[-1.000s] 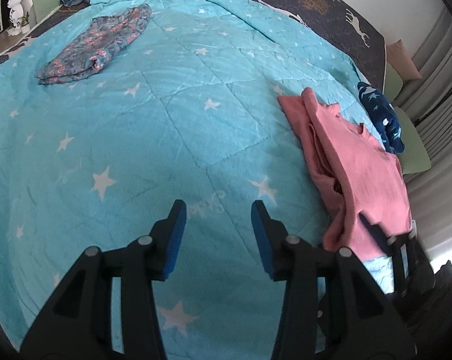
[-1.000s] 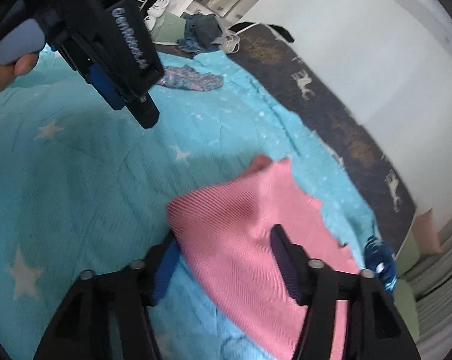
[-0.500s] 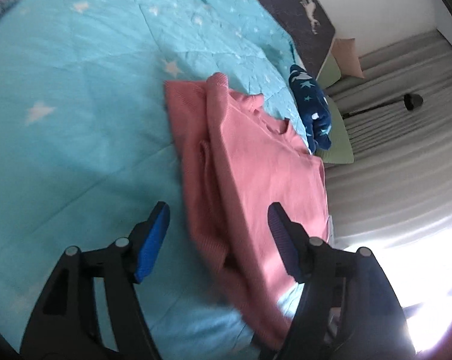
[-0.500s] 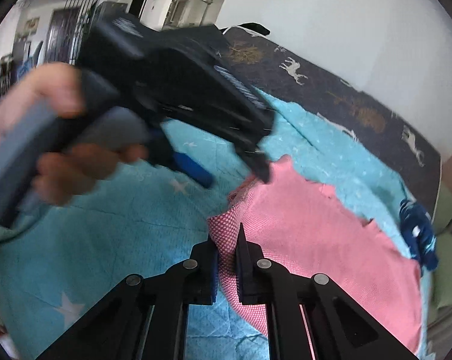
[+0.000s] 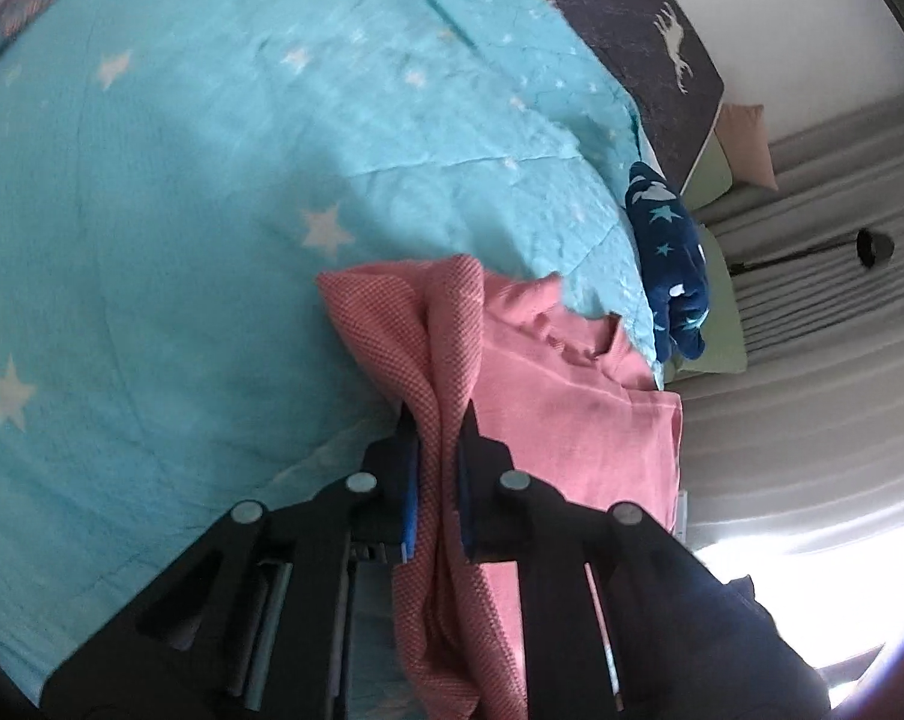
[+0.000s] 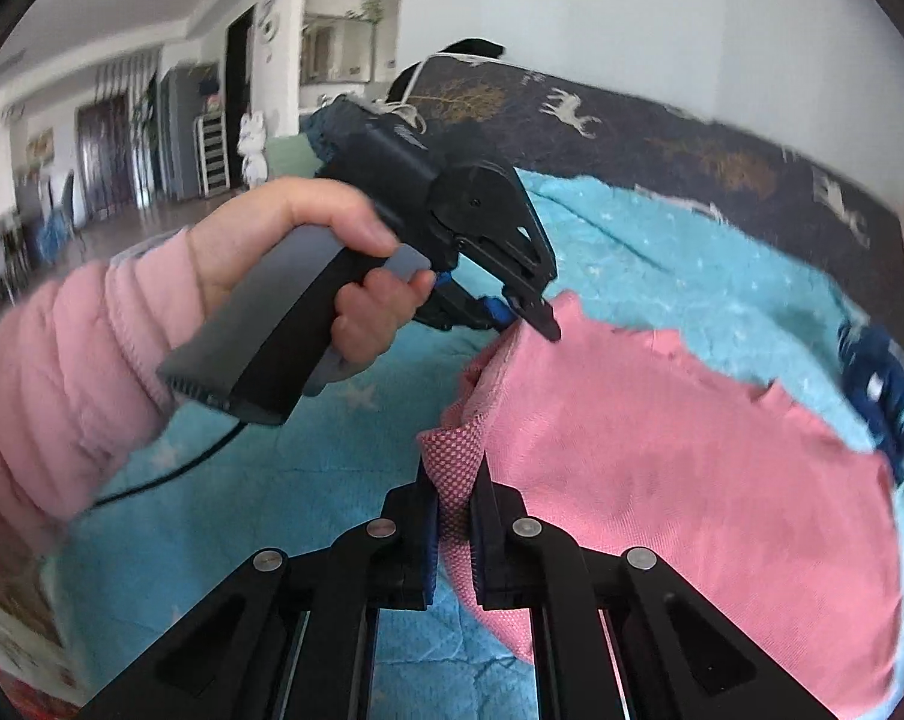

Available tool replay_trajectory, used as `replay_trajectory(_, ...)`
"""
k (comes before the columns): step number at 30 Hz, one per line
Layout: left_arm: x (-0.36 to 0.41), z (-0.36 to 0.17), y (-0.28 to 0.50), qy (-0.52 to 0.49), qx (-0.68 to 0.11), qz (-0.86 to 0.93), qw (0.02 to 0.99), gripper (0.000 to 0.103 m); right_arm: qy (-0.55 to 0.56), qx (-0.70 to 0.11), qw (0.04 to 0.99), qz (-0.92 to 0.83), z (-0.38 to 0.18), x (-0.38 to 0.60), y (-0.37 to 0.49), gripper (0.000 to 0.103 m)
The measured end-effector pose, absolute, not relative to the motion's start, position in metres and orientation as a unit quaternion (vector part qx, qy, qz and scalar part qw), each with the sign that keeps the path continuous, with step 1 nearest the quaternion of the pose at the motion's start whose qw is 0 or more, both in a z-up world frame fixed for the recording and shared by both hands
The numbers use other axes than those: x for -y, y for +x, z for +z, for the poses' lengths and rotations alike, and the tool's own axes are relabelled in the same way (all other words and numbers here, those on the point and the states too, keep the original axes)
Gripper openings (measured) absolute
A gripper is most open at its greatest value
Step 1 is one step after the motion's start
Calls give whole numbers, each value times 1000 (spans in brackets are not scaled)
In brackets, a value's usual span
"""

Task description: Fold small clothes

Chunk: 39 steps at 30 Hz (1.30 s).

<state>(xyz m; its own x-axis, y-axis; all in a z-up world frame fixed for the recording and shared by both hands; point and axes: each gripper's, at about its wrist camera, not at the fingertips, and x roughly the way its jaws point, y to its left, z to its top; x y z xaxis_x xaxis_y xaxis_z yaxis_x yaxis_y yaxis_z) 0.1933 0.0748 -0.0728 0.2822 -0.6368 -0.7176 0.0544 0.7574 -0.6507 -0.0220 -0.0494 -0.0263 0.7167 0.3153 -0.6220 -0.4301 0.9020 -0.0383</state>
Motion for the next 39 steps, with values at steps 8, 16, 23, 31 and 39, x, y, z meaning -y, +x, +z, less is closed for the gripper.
replay_trajectory(8,-25,-25,197,-221,-529,-249,781,11,-32,-306,930,203,-3,92,-22,7)
replay_trajectory(16,64,-1,195,-178,-521,-287,784,10,40,-294,941,165,13,172,-34,7)
replay_trajectory(23,159,0,187,-128,-531,-314,776,10,89,-285,949,100,14,250,-50,7)
replay_trajectory(31,250,-18,175,-65,-555,-341,756,10,161,-308,937,41,-9,322,-72,7)
replay_trajectory(39,288,-35,161,-13,-562,-352,748,11,223,-363,904,30,-49,356,-79,7)
